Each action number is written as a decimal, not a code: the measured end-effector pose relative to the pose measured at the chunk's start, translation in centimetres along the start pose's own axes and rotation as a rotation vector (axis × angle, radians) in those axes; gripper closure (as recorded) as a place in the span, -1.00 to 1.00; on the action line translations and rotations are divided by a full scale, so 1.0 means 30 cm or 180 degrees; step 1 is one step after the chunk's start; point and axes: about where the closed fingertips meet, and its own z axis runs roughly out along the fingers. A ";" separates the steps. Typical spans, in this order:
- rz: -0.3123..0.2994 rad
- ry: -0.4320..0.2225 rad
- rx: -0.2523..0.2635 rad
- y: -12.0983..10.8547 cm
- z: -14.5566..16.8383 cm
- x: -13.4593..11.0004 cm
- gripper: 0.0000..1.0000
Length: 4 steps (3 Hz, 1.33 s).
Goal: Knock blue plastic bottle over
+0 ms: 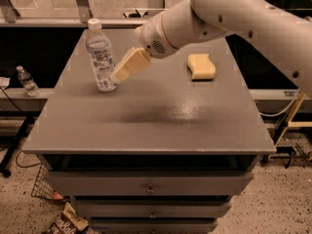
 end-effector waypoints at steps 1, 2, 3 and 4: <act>0.0084 -0.0205 -0.0063 -0.010 0.061 -0.035 -1.00; 0.0143 -0.0390 -0.0176 -0.001 0.120 -0.075 -1.00; 0.0213 -0.0475 -0.0212 0.006 0.183 -0.098 -1.00; 0.0304 -0.0542 -0.0229 0.008 0.235 -0.103 -1.00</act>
Offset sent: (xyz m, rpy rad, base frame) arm 0.0184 0.0623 -0.0014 0.2099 0.0564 0.0709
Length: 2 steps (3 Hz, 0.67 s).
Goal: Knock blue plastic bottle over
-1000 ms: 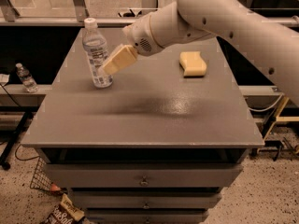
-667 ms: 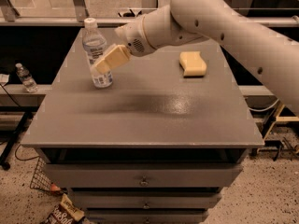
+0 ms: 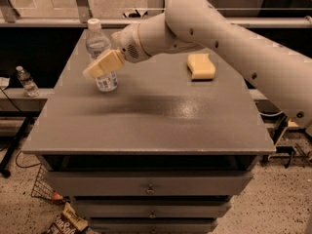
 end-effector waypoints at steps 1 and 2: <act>0.0061 -0.0041 -0.0010 -0.001 0.029 0.008 -0.65; 0.0097 -0.0066 -0.0033 0.001 0.048 0.009 -0.20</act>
Offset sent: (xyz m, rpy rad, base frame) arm 0.0071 0.0126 -0.0117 0.0428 0.0379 -0.0080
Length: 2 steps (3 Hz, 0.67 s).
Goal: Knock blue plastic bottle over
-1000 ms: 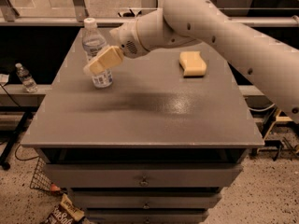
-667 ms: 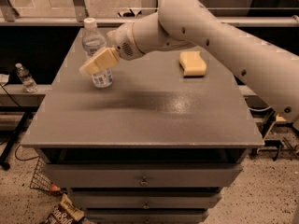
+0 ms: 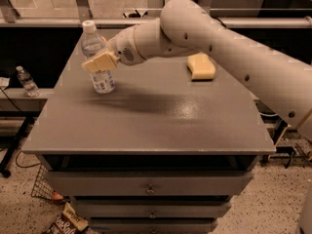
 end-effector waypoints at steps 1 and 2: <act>-0.0010 -0.0049 -0.0033 0.003 0.001 -0.017 0.30; -0.0172 -0.0023 0.0013 -0.005 -0.052 -0.052 0.73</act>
Offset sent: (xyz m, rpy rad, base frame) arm 0.0000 -0.0278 0.0437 -0.0371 -0.1179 0.0186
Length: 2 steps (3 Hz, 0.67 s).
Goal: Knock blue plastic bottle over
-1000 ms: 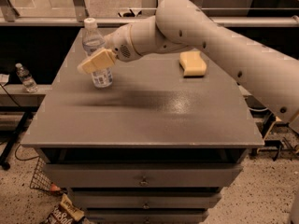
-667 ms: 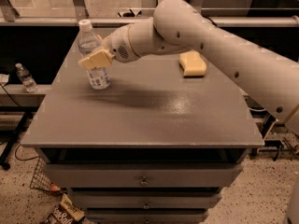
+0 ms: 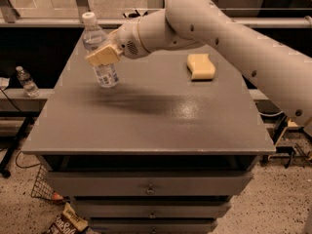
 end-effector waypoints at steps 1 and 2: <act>-0.0265 0.0242 0.0074 -0.022 -0.082 -0.027 1.00; -0.0569 0.0655 0.0166 -0.049 -0.169 -0.026 1.00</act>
Offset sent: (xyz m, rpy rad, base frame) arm 0.0074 -0.0899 0.0443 -0.4639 -0.2180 -0.0049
